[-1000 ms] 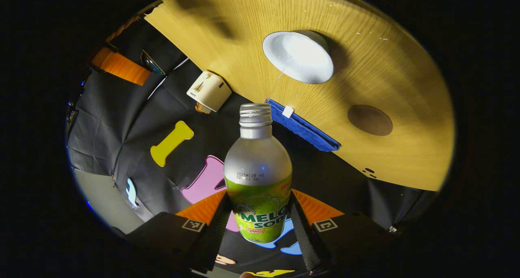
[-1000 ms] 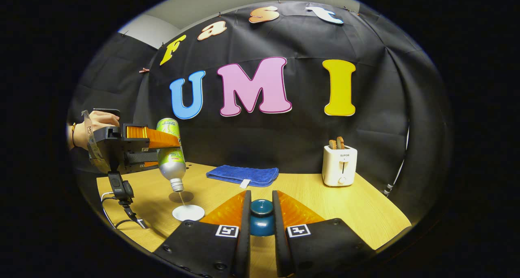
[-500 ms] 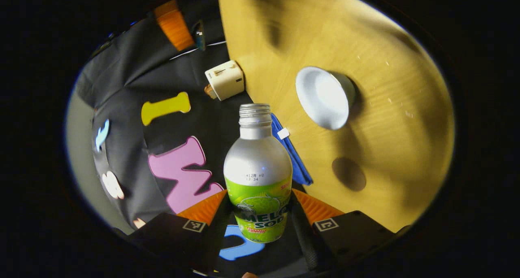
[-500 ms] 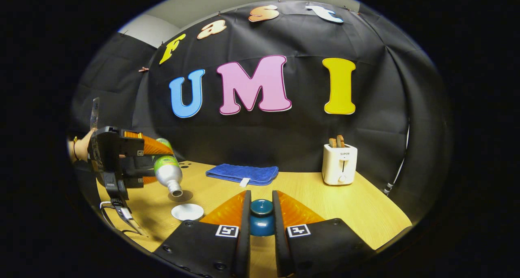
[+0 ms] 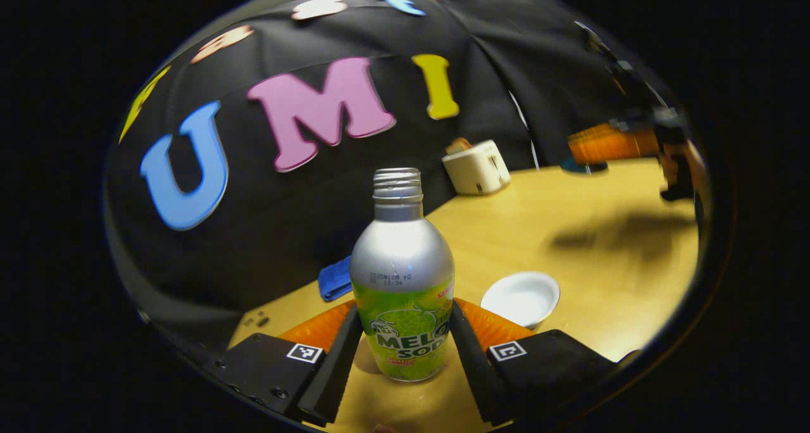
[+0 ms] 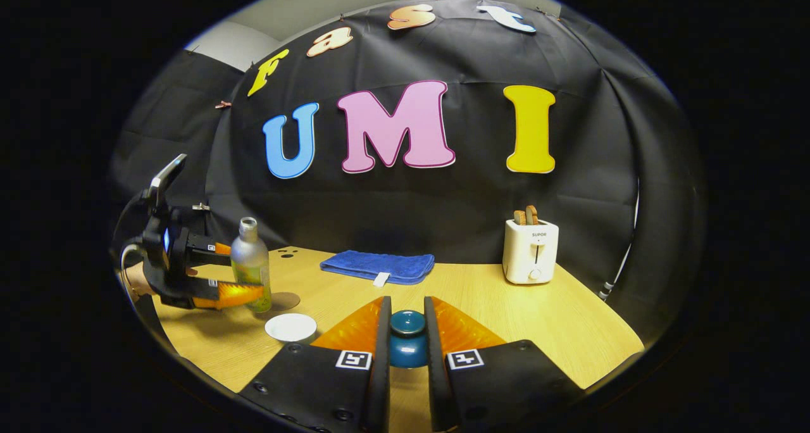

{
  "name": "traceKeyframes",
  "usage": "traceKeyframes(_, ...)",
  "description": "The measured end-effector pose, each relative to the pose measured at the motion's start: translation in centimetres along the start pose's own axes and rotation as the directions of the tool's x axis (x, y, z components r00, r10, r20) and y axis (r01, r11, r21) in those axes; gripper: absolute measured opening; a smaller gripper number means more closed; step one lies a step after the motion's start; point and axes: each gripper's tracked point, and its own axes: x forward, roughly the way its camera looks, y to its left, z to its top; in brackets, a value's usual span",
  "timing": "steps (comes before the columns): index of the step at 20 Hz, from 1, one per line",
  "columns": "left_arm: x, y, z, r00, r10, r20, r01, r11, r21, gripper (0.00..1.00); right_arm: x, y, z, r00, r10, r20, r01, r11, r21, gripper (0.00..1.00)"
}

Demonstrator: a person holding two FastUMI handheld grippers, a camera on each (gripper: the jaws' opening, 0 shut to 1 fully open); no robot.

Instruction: Open the teacup lid with one hand, grasp the water bottle and pour water into the teacup with the other hand; after pouring, place the water bottle on the coaster and then close the teacup lid.

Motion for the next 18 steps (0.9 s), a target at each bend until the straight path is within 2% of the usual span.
traceKeyframes(1, 0.3, 0.2, 0.2, 0.998, 0.030, 0.046, -0.025, 0.995, -0.100, 0.81, 0.0, 0.0, 0.0, 1.000, 0.000, 0.000, 0.000, 1.000, 0.000, 0.28)
traceKeyframes(3, -0.1, 1.0, 1.1, 0.989, 0.107, 0.106, -0.079, 0.967, -0.240, 0.80, 0.0, 0.0, 0.0, 1.000, -0.001, 0.001, 0.001, 1.000, 0.000, 0.28)
traceKeyframes(5, -1.7, 1.1, 1.5, 0.985, 0.131, 0.108, -0.090, 0.941, -0.325, 0.80, 0.1, 0.0, -0.1, 1.000, -0.001, 0.000, 0.001, 1.000, -0.001, 0.29)
traceKeyframes(6, -2.4, 1.2, 1.7, 0.985, 0.139, 0.099, -0.098, 0.936, -0.338, 0.80, 0.1, -0.1, -0.1, 1.000, -0.003, -0.001, 0.003, 1.000, -0.003, 0.29)
traceKeyframes(10, 1.3, 2.8, -1.9, 0.987, 0.156, 0.046, -0.132, 0.932, -0.337, 0.80, 0.2, -0.2, -0.4, 1.000, -0.004, -0.007, 0.004, 1.000, -0.002, 0.29)
traceKeyframes(18, 2.8, 2.0, -2.9, 0.991, 0.137, -0.014, -0.135, 0.945, -0.298, 0.81, 0.5, 0.2, -0.8, 1.000, 0.003, -0.017, -0.003, 1.000, -0.002, 0.29)
